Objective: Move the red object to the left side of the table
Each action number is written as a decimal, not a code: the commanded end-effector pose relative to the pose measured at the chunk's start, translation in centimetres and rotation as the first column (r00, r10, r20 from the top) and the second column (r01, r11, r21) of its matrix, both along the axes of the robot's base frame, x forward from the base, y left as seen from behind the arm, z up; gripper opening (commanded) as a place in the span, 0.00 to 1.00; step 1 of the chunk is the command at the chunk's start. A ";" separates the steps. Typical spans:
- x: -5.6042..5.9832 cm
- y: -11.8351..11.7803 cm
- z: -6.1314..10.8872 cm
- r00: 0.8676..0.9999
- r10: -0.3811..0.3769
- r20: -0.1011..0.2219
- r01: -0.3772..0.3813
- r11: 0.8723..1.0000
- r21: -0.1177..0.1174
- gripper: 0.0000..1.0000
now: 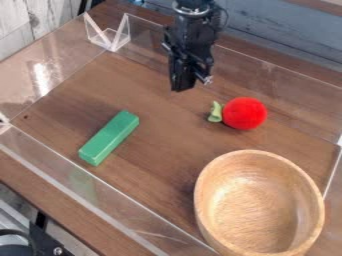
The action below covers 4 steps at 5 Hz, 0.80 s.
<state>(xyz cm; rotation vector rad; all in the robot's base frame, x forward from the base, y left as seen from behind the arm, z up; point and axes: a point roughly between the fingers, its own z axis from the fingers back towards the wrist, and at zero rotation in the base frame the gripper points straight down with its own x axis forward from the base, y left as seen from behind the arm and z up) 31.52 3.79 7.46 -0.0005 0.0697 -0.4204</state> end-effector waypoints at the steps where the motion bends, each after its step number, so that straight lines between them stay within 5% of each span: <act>1: 1.5 -0.3 1.8 0.997 -0.049 0.066 0.049 0.999 -0.002 0.00; 3: 1.9 -1.1 3.0 0.990 -0.115 0.084 0.118 0.993 -0.030 0.00; 4: 2.0 -1.6 3.5 0.985 -0.150 0.085 0.154 0.987 -0.044 1.00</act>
